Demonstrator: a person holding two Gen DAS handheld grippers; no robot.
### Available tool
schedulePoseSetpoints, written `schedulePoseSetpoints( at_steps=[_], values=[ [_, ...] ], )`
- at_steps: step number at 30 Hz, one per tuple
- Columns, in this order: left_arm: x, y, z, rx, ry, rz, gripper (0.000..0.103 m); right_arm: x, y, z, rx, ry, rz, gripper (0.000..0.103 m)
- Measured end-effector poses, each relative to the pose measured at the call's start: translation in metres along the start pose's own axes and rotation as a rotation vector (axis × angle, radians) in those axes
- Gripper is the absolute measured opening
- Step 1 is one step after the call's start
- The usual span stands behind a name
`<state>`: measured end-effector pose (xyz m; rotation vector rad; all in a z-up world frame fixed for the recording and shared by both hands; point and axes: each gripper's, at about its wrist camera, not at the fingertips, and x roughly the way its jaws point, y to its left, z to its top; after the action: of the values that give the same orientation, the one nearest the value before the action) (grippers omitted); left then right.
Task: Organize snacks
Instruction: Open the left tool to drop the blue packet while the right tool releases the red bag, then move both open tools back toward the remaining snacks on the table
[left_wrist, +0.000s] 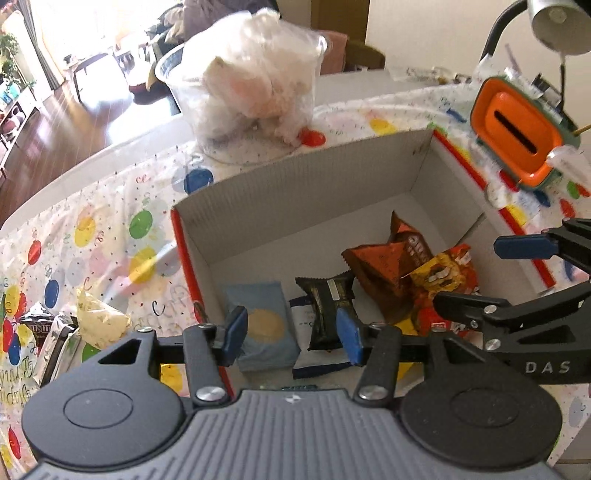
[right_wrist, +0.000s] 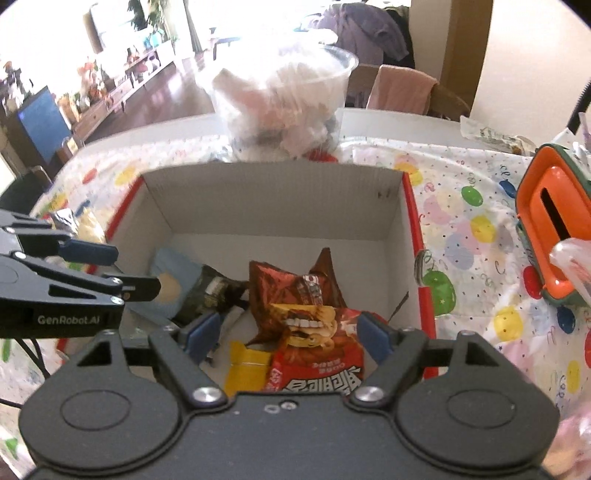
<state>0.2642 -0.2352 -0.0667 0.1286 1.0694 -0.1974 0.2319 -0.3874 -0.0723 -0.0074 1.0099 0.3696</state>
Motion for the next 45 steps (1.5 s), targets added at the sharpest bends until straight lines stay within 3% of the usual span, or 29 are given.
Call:
schedulePoseSetpoints(
  at_steps=[13, 24, 36, 45],
  values=[
    [-0.058, 0.030, -0.027, -0.020, -0.119, -0.065, 0.066, -0.053, 0.039, -0.007, 0.049, -0.123, 0.036, 0.093],
    [-0.100, 0.078, -0.066, -0.053, -0.204, -0.083, 0.078, -0.077, 0.091, -0.019, 0.054, -0.201, 0.099, 0.103],
    [-0.125, 0.152, -0.114, -0.096, -0.256, -0.061, 0.083, -0.064, 0.176, -0.021, -0.023, -0.202, 0.174, 0.103],
    [-0.128, 0.223, -0.147, -0.102, -0.236, -0.062, 0.083, -0.042, 0.231, -0.020, -0.090, -0.183, 0.175, 0.103]
  ],
)
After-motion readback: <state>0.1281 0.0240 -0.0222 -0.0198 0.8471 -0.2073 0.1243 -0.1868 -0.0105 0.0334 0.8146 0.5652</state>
